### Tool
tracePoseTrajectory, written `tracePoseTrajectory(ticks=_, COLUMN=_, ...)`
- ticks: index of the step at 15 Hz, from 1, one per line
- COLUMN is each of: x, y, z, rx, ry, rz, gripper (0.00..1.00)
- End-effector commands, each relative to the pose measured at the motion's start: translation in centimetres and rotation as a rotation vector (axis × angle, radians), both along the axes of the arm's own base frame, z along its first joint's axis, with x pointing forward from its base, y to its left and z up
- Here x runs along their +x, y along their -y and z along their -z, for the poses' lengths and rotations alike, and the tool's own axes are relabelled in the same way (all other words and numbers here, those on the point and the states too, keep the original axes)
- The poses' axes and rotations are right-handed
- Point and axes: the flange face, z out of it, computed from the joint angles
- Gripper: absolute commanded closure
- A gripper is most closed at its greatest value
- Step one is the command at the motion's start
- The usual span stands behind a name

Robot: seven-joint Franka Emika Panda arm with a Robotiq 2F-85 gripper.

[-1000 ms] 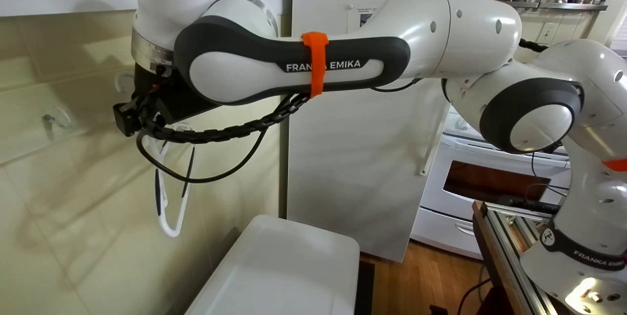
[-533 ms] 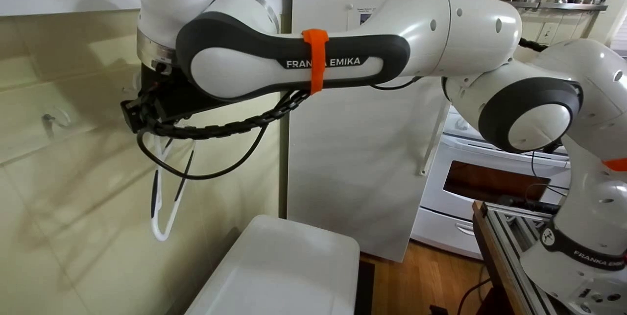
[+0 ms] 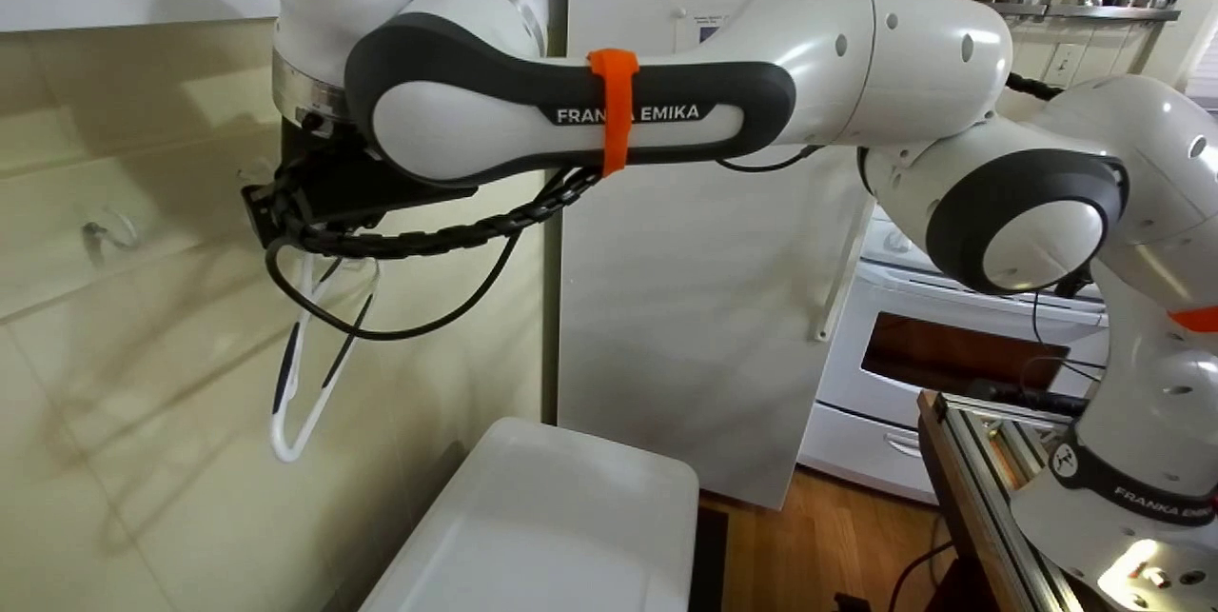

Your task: Put the hanger on the next hook

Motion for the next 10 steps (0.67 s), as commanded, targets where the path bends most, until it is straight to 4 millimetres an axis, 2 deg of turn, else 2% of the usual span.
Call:
tracePoseTrajectory(ticks=1, x=0.10, y=0.43, z=-0.81, rx=0.030, ry=0.015, rz=0.015, gripper=0.98)
tracePoseTrajectory(ticks=10, x=-0.03, y=-0.29, z=-0.35, rx=-0.038, ry=-0.037, rz=-0.171, gripper=0.98)
